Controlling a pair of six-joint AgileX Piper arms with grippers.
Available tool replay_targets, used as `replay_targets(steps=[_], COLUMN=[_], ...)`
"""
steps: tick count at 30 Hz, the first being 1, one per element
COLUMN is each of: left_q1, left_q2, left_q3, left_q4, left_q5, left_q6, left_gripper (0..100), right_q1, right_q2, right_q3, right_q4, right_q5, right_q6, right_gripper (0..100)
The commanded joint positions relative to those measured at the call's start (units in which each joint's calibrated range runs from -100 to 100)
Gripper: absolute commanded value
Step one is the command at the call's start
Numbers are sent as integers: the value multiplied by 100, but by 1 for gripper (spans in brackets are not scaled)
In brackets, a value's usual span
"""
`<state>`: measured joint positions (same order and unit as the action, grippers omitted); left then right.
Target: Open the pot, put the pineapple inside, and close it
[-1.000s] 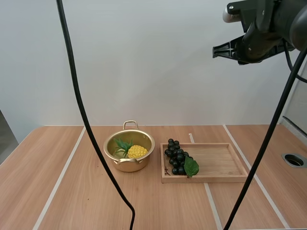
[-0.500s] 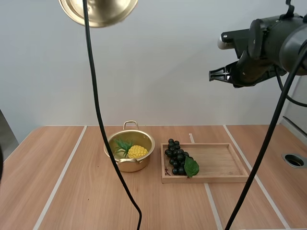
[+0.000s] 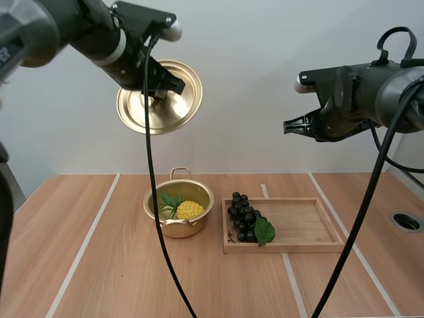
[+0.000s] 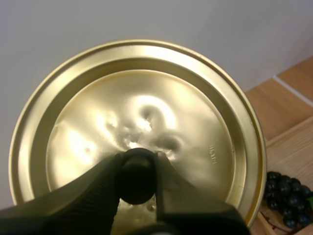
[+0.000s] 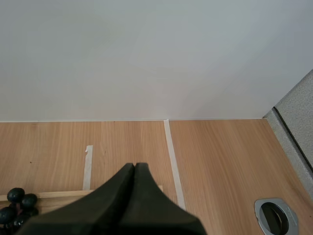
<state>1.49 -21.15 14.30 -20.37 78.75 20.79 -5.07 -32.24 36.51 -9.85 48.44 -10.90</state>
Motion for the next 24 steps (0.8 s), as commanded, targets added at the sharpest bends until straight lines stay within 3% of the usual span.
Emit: replay_targets(steps=[1, 8, 24], left_q1=[1, 1, -23], left_q2=[251, 681, 1365], left_q3=[370, 725, 1489], left_q4=[-132, -226, -643], left_q5=[-327, -311, -722], left_q6=[114, 174, 525], left_gripper=[0, 0, 0], right_q1=[-19, -19, -19], right_q2=[-72, -62, -62], right_q3=[64, 64, 1087], right_q4=[-27, 62, -41], right_q5=[-218, -261, -1826], right_q6=[11, 11, 11], right_gripper=[0, 0, 0])
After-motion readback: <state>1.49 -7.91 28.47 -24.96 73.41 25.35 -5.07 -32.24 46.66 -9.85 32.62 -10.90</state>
